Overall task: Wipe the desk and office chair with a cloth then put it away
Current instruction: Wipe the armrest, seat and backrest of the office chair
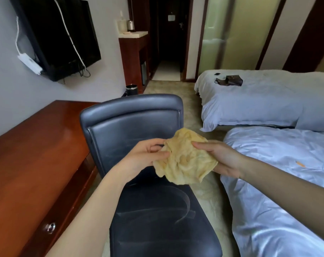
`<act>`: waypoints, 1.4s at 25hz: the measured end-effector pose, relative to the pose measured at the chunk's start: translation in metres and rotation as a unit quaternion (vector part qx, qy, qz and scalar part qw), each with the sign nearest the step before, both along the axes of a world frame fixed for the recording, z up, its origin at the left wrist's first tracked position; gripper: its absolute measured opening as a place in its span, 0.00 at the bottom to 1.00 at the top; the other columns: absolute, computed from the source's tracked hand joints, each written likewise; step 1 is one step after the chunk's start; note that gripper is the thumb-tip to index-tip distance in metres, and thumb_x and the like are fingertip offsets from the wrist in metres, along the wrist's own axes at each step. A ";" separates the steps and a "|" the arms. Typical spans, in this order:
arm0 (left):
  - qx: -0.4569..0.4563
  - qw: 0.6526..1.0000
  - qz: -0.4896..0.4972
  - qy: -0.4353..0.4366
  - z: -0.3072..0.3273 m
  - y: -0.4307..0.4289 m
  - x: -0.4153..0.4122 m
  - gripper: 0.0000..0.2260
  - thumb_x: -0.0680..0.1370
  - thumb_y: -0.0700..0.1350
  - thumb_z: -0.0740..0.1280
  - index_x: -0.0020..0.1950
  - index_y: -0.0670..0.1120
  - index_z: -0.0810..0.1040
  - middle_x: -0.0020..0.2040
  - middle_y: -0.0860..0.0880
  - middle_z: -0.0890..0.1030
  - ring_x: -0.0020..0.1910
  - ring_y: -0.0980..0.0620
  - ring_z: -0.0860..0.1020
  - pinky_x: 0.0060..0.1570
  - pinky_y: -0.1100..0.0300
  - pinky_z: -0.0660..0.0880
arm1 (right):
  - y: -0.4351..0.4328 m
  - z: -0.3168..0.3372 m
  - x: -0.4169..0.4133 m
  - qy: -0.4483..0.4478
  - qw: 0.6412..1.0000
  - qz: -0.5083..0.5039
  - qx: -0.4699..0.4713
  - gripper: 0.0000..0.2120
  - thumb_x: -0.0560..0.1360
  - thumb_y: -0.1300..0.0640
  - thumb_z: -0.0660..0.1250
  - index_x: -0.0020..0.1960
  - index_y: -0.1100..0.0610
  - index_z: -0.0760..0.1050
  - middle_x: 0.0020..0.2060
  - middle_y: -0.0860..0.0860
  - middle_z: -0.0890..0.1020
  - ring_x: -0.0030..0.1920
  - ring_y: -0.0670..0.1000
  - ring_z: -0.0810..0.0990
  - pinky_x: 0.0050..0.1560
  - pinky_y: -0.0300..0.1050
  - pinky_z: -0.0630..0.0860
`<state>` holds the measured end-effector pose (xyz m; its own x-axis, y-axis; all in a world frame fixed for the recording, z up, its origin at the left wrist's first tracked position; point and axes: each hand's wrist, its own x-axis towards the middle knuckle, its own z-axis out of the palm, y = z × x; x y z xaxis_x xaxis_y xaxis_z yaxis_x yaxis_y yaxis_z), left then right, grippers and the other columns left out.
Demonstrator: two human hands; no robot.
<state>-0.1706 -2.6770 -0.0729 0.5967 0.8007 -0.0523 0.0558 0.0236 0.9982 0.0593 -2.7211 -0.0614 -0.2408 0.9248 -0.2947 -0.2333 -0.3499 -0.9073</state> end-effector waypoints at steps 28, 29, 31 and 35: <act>-0.024 0.827 0.552 -0.104 -0.145 -0.151 0.108 0.15 0.73 0.44 0.69 0.58 0.42 0.80 0.42 0.47 0.83 0.45 0.50 0.80 0.53 0.57 0.76 | 0.021 -0.185 0.019 0.191 0.813 0.486 -0.256 0.31 0.59 0.53 0.81 0.60 0.60 0.79 0.56 0.58 0.80 0.57 0.58 0.79 0.59 0.55 0.75; -0.021 0.825 0.556 -0.094 -0.155 -0.153 0.110 0.12 0.74 0.42 0.68 0.57 0.42 0.80 0.42 0.48 0.83 0.44 0.52 0.81 0.50 0.60 0.77 | 0.013 -0.196 0.019 0.208 0.815 0.475 -0.259 0.33 0.61 0.53 0.81 0.63 0.61 0.77 0.58 0.59 0.79 0.58 0.58 0.78 0.61 0.55 0.73; -0.020 0.817 0.573 -0.070 -0.182 -0.162 0.119 0.10 0.76 0.39 0.67 0.57 0.44 0.80 0.46 0.47 0.83 0.46 0.54 0.81 0.47 0.64 0.77 | -0.005 -0.227 0.028 0.228 0.821 0.455 -0.257 0.34 0.64 0.53 0.79 0.67 0.61 0.74 0.61 0.58 0.77 0.60 0.58 0.77 0.62 0.55 0.72; -0.035 0.787 0.615 -0.031 -0.237 -0.192 0.143 0.10 0.78 0.41 0.66 0.56 0.53 0.80 0.55 0.54 0.81 0.52 0.62 0.77 0.50 0.64 0.73 | -0.028 -0.283 0.066 0.195 0.852 0.408 -0.263 0.25 0.72 0.50 0.71 0.66 0.58 0.75 0.61 0.57 0.78 0.59 0.58 0.79 0.59 0.54 0.75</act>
